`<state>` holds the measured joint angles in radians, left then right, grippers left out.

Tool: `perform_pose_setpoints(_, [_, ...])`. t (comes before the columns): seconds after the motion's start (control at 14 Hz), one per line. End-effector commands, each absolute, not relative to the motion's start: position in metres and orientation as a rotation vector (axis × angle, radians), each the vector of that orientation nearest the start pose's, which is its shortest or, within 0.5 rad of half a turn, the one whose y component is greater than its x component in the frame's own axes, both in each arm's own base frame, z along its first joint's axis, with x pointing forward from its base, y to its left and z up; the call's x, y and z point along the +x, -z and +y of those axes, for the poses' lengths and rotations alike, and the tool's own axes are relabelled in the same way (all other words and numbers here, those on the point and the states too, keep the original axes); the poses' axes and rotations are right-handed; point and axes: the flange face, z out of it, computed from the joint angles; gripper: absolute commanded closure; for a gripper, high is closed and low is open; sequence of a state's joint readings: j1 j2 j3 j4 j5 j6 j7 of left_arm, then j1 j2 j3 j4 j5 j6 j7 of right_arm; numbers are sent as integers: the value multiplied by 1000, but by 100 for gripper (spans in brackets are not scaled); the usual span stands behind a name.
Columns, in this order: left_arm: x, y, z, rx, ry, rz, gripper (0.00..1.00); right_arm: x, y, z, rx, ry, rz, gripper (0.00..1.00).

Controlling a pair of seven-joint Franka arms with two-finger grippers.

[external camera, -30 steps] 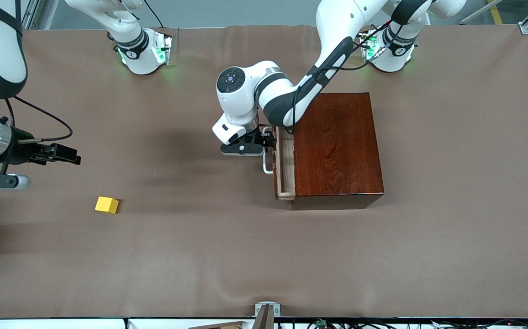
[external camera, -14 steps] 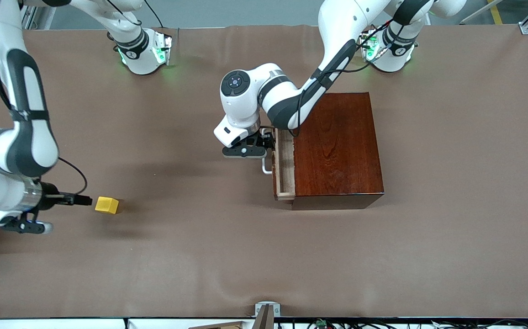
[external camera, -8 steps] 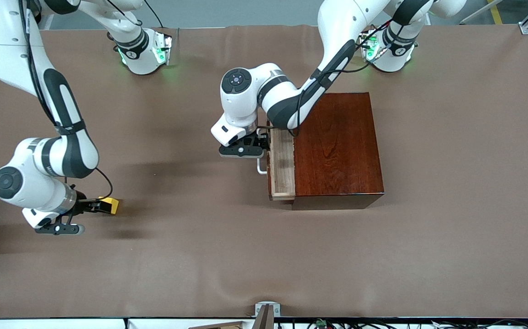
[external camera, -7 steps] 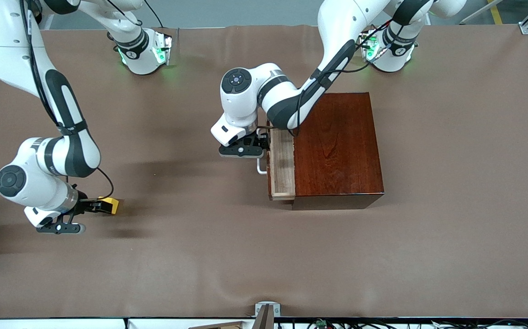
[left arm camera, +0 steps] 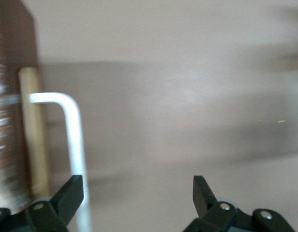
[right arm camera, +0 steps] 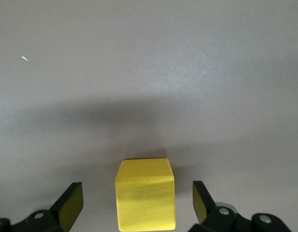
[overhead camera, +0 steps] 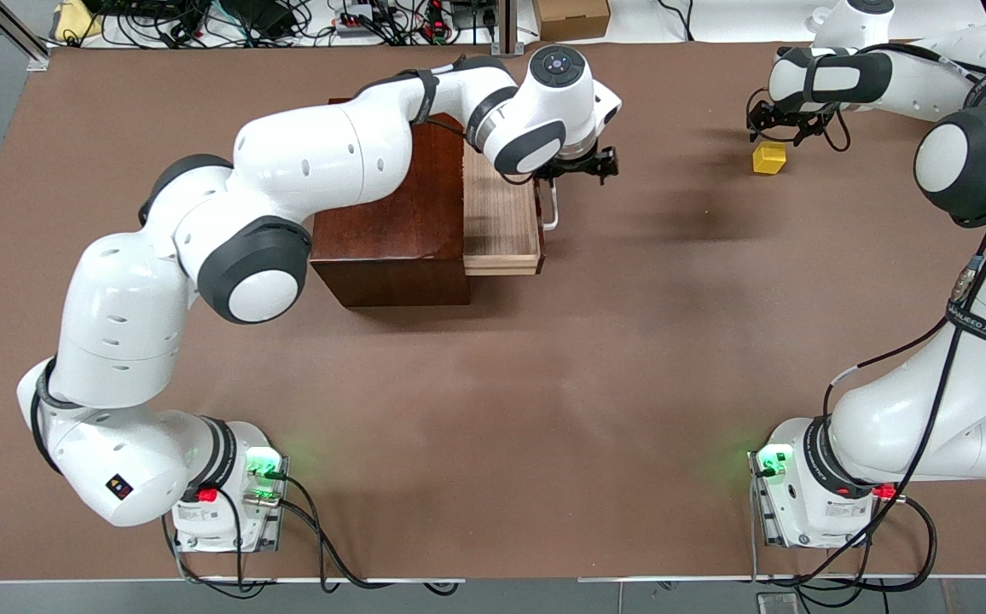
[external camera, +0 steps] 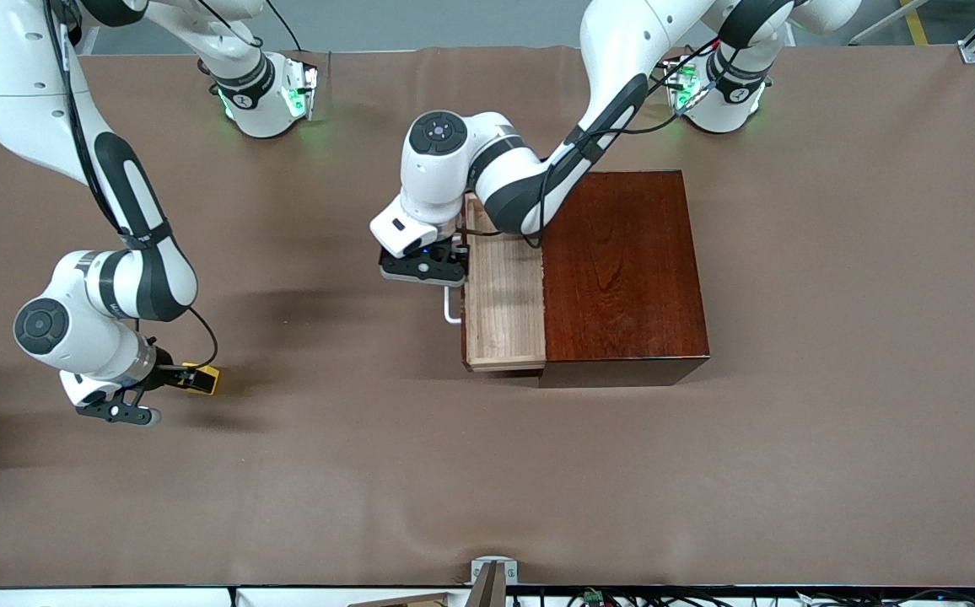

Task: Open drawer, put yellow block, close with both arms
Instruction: 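Grasp the yellow cube with the right gripper while the left gripper withdraws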

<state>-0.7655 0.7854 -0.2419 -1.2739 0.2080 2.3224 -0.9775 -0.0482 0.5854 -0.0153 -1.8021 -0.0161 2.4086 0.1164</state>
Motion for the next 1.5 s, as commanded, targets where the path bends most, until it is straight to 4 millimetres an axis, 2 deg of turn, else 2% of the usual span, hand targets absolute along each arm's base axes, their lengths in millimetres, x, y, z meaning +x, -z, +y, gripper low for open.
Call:
perform_pose_setpoints(0.0, [463,-327,-632,-3410,312,97,0,649,-211,-42,-3160,12,283,0])
perform_pose_setpoints(0.28, [470,-340,-623,-3399,300,58,0,648,-204,-42,-3169,3,177,0])
perform_pose_setpoints(0.36, [478,-356,-613,-3379,288,26,0,648,-201,-43,-3169,-2,167,0])
perform_pose_setpoints(0.5, [492,-408,-584,-3335,297,-34,0,646,-195,-45,-3169,-19,169,0])
perform_pose_setpoints(0.57, [498,-441,-566,-3315,316,-63,0,646,-194,-44,-3167,-22,169,22])
perform_pose_setpoints(0.64, [509,-464,-541,-3282,307,-113,0,646,-194,-44,-3167,-24,171,42])
perform_pose_setpoints(0.71, [520,-478,-517,-3240,282,-165,0,645,-194,-46,-3167,-24,176,72])
perform_pose_setpoints(0.78, [528,-506,-491,-3220,292,-219,0,646,-194,-49,-3165,-20,185,97])
perform_pose_setpoints(0.93, [549,-540,-425,-3160,244,-326,0,647,-196,-51,-3165,-15,190,100])
perform_pose_setpoints(1.07, [562,-568,-364,-3121,148,-266,0,649,-203,-53,-3166,-1,133,100])
perform_pose_setpoints(1.21, [577,-590,-295,-3144,49,-250,0,654,-222,-46,-3170,36,30,100])
perform_pose_setpoints(1.42, [580,-607,-224,-3137,-9,-138,0,659,-254,-43,-3167,51,-171,100])
